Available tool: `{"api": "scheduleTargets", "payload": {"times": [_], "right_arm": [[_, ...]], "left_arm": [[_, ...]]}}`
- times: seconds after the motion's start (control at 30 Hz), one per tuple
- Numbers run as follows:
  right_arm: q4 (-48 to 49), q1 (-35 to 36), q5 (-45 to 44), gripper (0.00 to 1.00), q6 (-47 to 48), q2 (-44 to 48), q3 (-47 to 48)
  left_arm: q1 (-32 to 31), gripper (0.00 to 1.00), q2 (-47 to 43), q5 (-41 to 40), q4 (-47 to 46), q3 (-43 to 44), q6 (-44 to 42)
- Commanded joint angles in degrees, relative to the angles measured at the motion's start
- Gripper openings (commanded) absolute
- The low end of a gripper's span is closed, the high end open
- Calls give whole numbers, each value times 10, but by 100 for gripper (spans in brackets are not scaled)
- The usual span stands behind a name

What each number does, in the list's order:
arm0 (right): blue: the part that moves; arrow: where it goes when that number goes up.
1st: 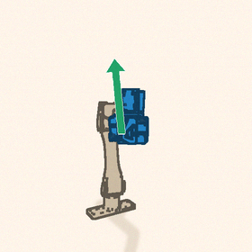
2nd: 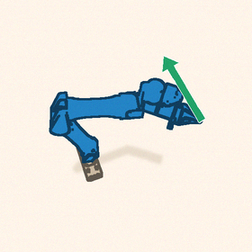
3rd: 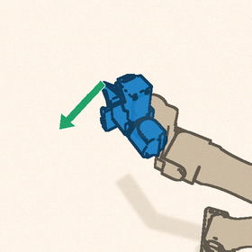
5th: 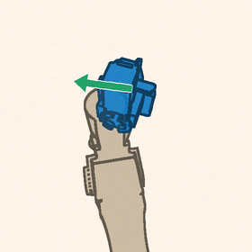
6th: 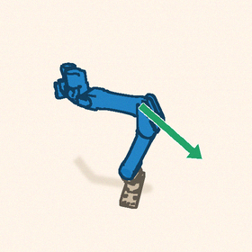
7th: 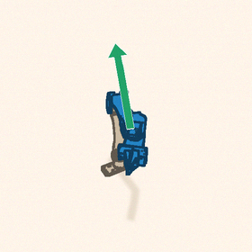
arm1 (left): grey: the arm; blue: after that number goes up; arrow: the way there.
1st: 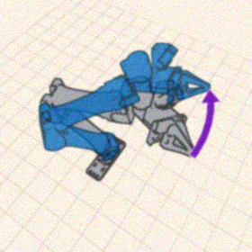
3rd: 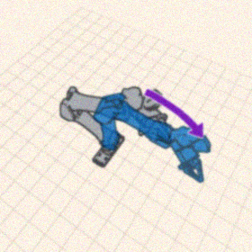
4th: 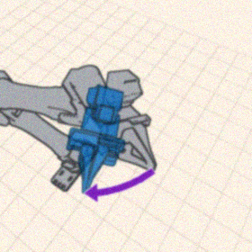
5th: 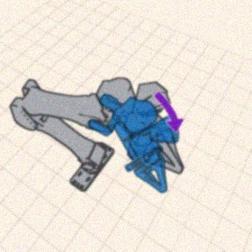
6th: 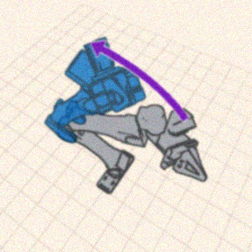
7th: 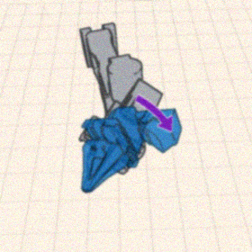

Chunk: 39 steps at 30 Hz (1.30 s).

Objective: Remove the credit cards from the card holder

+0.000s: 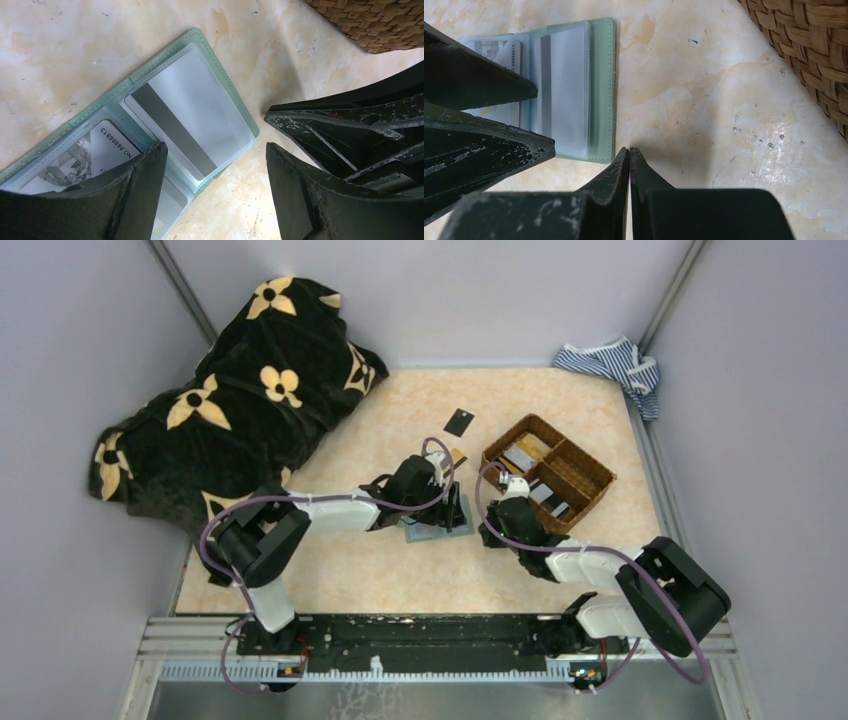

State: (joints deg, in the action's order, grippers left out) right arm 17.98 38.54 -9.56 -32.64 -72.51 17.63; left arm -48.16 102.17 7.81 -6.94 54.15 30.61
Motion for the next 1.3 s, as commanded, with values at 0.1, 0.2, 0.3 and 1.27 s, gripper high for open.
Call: {"api": "scheduleTargets", "payload": {"times": [0.1,0.2,0.3,1.27], "right_arm": [[22,-1,11,0,8,26,5],[33,-1,37,0,24,67,7],[36,-1,56,3,33,92,20],[235,-1,259,39,-25,-191,115]], "left_arm": [[-7,78,-49,4,26,-10,-10],[-7,75,-103,12,-17,-36,-6],[-6,72,-149,-8,-36,-54,-9],[54,71,-170,-8,-69,-189,11]]}}
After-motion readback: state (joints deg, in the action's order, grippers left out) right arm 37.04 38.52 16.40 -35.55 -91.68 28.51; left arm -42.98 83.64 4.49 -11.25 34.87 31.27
